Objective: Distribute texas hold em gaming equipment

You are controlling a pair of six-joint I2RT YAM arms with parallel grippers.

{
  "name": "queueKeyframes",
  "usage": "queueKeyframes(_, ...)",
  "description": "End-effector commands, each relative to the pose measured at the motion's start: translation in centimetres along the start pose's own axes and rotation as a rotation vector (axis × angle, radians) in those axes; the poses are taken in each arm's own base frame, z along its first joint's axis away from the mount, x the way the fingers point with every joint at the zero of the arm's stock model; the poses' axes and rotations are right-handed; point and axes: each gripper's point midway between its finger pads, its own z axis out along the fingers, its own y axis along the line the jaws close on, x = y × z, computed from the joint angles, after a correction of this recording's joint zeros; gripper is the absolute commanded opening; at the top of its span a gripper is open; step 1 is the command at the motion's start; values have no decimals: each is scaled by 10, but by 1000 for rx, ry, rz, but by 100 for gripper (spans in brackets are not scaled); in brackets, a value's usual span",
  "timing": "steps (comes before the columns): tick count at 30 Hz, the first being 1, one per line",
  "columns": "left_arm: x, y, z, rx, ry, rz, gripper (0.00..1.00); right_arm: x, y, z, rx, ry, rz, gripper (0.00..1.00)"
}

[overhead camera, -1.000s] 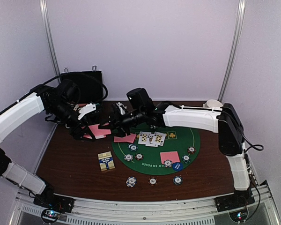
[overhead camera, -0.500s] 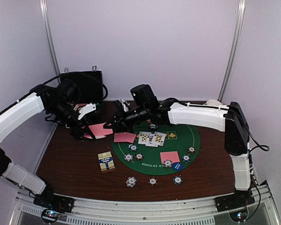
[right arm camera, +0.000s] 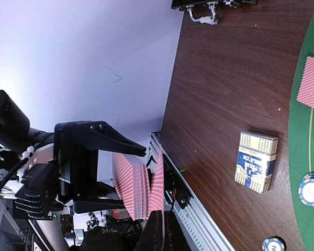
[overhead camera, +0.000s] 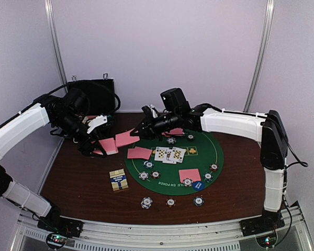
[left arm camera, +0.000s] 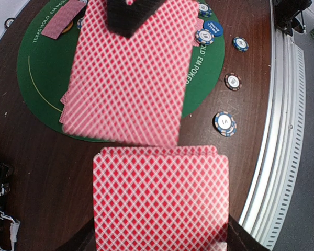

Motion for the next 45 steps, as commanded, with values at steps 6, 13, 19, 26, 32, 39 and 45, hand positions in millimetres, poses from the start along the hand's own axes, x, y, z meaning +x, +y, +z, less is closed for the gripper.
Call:
queueKeyframes(6,-11,2,-11,-25,-46,14,0,-35,-34,-81,93,-125,7,0)
queueKeyframes(13,-11,2,-10,-21,-46,12,0,-61,-127,-150,326,-226,69,0)
queueKeyframes(19,-11,2,-10,-21,-46,13,0,-68,-197,-188,499,-245,113,0)
queueKeyframes(26,-12,2,-10,-16,-45,11,0,-76,-240,-189,605,-213,122,0)
queueKeyframes(32,-10,2,-9,-18,-37,10,0,-92,-257,-189,637,-235,111,0)
queueKeyframes(39,-9,1,-9,-18,-39,10,0,-104,-269,-187,607,-257,114,0)
queueKeyframes(45,-9,1,-9,-15,-39,9,0,-100,-284,-182,621,-227,137,0)
